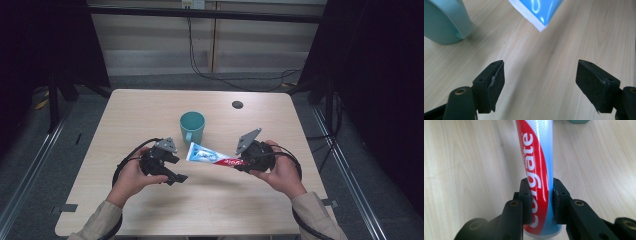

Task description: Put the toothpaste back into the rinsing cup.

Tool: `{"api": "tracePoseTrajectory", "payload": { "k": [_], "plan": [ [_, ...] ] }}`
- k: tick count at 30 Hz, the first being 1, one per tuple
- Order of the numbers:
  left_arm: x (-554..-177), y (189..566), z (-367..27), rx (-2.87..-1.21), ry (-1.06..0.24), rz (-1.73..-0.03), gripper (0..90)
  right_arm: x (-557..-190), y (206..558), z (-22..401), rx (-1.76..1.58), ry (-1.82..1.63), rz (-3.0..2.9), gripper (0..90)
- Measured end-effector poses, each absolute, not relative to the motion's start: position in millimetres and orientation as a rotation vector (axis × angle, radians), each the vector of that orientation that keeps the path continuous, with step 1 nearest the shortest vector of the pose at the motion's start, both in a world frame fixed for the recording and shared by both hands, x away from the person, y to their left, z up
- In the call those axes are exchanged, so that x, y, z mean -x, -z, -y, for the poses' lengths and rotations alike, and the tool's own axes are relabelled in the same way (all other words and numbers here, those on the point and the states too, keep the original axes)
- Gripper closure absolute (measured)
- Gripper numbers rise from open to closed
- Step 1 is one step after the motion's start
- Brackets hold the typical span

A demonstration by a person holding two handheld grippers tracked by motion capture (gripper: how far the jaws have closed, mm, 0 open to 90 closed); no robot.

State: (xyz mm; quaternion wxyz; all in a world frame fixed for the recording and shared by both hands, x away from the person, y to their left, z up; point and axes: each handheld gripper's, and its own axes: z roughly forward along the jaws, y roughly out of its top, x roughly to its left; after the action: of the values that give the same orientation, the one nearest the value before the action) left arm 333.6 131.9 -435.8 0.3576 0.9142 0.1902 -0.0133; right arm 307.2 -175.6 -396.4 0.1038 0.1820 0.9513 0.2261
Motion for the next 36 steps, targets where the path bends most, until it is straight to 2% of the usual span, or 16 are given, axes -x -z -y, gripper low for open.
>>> {"api": "tracePoseTrajectory", "payload": {
  "k": [9, 13, 28, 36],
  "plan": [
    [-332.2, 442.2, -123.8, -2.249, 0.094, -0.516, 27.1, -307.7, 394.0, 171.1, -0.581, -0.747, -2.754, 73.6],
    [-330.3, 434.7, -116.3, -2.137, 0.102, -0.534, 26.2, -308.8, 391.3, 164.3, -0.575, -0.787, -2.736, 73.6],
    [-335.6, 431.8, -101.3, -2.071, 0.123, -0.567, 24.8, -311.5, 389.7, 152.6, -0.591, -0.844, -2.714, 73.6],
    [-339.4, 427.0, -110.9, -2.011, 0.129, -0.608, 29.6, -313.6, 395.3, 145.0, -0.610, -0.903, -2.707, 73.5]
  ]
}}
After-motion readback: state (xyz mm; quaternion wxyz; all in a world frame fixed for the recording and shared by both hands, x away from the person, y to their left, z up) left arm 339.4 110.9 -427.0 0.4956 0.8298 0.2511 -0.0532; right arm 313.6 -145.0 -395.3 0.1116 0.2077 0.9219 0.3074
